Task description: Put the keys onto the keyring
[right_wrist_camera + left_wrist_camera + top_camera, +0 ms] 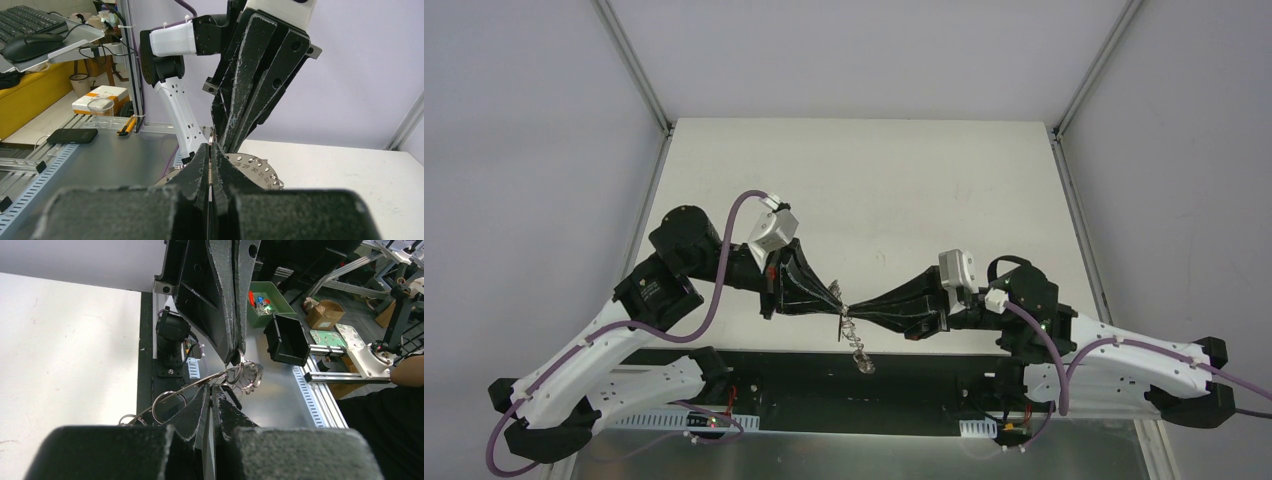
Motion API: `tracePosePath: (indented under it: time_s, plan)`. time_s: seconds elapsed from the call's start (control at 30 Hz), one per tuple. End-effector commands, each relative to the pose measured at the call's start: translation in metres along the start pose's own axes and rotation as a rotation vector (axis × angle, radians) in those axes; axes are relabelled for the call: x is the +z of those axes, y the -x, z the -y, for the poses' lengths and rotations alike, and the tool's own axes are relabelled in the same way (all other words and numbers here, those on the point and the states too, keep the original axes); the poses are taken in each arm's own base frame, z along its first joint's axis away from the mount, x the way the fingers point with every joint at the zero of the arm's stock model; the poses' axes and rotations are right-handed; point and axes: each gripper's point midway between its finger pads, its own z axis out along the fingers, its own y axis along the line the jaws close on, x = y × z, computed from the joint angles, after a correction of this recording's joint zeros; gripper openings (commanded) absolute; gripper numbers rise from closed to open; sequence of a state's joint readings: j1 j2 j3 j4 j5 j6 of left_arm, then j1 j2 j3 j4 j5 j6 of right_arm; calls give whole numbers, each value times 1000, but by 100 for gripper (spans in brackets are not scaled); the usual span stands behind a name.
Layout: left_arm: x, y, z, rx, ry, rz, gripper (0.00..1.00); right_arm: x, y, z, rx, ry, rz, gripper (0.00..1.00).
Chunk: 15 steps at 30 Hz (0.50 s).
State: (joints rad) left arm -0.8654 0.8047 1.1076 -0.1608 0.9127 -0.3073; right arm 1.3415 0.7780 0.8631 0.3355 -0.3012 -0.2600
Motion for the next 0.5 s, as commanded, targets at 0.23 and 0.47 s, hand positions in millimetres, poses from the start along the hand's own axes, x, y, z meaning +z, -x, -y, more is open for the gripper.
tracePosePath:
  time_s: [0.23,0.47]
  plan:
    - [-2,8,3,40,7,50,22,-7,52,-4,-78,7,163,0]
    - [-15,11,5,91,71,85,58,-10,43,4,-42,-47,80,0]
